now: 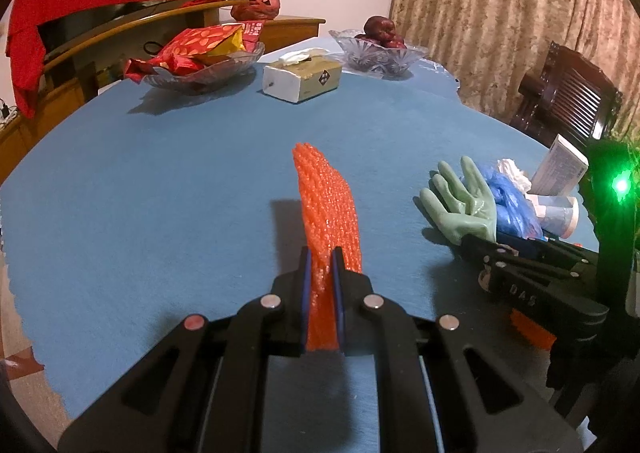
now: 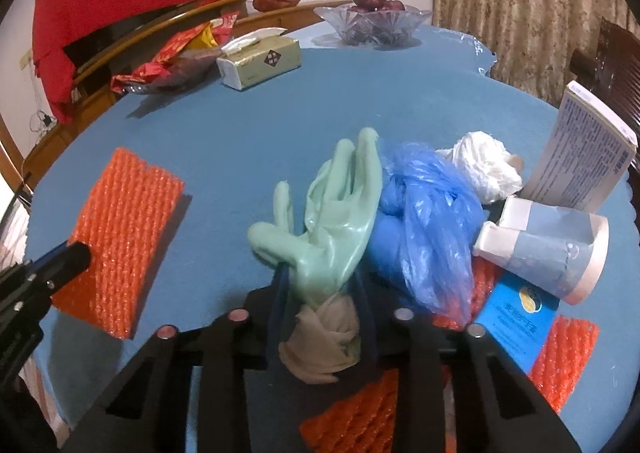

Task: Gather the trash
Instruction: 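Lift the orange sleeve with the left tool while the right grasps the green glove, then carry the orange sleeve and green glove over the black bin and open both tools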

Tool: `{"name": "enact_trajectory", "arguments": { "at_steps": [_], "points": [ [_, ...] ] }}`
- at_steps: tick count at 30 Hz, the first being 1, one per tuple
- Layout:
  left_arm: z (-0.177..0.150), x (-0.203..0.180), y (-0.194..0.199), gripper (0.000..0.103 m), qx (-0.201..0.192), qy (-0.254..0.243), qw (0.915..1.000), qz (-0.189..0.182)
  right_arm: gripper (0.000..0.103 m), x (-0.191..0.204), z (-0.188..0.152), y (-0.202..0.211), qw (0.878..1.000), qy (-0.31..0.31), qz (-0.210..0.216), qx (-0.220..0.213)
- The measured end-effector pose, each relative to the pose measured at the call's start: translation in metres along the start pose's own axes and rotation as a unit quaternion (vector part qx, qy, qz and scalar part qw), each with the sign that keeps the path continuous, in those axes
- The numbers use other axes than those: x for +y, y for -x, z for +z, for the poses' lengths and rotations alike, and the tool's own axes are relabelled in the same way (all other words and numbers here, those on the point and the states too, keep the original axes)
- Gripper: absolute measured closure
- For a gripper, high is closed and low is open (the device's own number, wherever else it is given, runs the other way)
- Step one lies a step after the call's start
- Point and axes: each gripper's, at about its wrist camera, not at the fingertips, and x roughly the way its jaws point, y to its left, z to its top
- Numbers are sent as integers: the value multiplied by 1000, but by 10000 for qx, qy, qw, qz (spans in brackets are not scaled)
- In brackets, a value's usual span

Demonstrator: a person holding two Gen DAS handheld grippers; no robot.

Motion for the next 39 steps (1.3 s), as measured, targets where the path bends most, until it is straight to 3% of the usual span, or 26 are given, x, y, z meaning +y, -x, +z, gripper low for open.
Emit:
{"name": "enact_trajectory", "arguments": {
  "at_steps": [18, 29, 39],
  "points": [
    [15, -25, 41, 94, -371, -103, 9990, -210, 77, -1, 10, 85, 9965, -114, 504, -664],
    [17, -67, 71, 94, -573, -354, 9965, -498, 77, -32, 4, 150, 9930, -206, 315, -1117],
    [13, -134, 100, 94, -704, -705, 9889, -1098, 77, -82, -25, 214, 9886, -487, -110, -1421]
  ]
}}
